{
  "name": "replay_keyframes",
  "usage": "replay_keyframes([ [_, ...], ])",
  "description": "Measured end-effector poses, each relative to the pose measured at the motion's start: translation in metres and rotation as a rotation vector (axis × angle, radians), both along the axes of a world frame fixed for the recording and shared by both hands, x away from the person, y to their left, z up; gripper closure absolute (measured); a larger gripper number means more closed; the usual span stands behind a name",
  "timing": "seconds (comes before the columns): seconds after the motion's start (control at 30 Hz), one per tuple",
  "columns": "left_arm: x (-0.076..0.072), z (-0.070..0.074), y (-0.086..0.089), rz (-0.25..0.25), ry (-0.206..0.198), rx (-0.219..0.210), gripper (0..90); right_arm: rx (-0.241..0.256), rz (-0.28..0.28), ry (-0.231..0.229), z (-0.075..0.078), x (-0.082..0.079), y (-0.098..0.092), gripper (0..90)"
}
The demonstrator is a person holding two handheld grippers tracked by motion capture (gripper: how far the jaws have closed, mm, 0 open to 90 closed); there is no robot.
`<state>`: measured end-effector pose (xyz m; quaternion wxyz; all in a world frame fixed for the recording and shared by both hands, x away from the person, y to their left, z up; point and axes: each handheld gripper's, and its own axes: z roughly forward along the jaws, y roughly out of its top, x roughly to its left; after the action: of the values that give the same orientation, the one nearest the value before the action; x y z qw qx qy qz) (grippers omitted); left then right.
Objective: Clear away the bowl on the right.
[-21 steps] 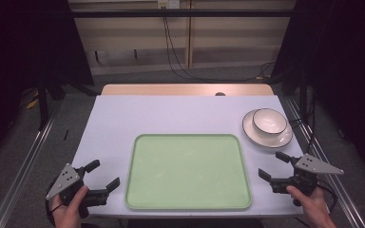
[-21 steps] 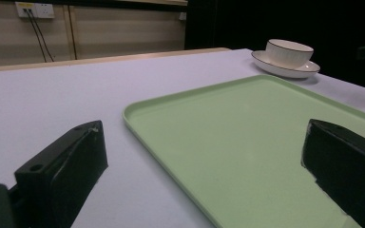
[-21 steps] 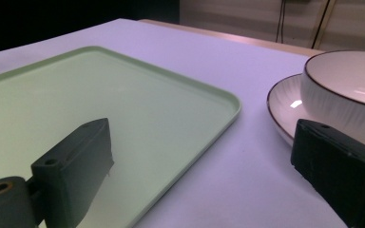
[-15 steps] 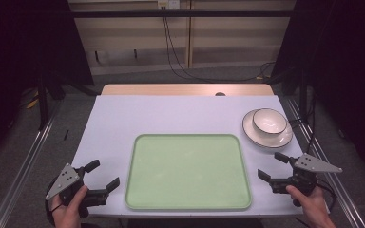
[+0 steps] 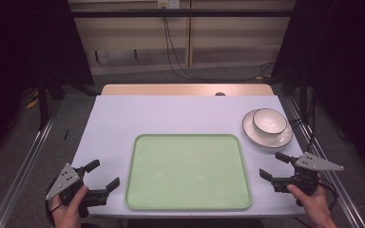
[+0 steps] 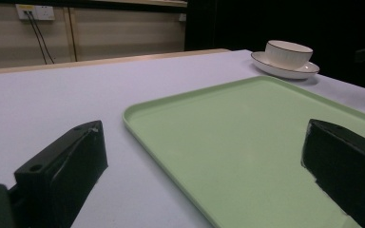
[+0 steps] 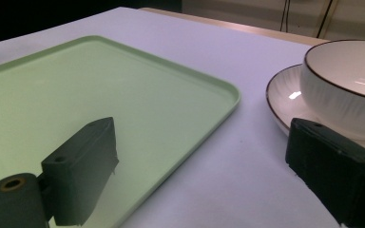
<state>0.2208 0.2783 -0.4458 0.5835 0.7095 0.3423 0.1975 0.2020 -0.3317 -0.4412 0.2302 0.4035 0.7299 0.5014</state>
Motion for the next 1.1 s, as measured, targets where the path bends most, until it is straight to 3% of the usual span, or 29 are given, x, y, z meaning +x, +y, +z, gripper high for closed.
replay_keyframes([
  [0.23, 0.000, 0.000, -0.002, 0.003, 0.001, 0.009, 1.3, -0.005, -0.064, -0.003, 0.003, 0.003, -0.010, 9.4],
  [0.63, 0.002, 0.000, -0.001, -0.002, 0.001, 0.003, 1.3, -0.004, -0.092, 0.009, 0.005, 0.013, -0.020, 14.2],
  [0.87, 0.002, -0.001, -0.001, 0.008, 0.008, 0.004, 1.5, -0.017, -0.122, 0.063, 0.007, 0.030, -0.030, 16.0],
  [0.97, 0.002, -0.001, -0.001, 0.007, 0.007, 0.012, 1.4, 0.006, -0.131, 0.082, 0.008, 0.035, -0.035, 20.0],
  [1.1, 0.003, -0.001, -0.001, 0.007, 0.008, 0.013, 1.4, -0.005, -0.130, 0.104, 0.011, 0.042, -0.046, 24.0],
])
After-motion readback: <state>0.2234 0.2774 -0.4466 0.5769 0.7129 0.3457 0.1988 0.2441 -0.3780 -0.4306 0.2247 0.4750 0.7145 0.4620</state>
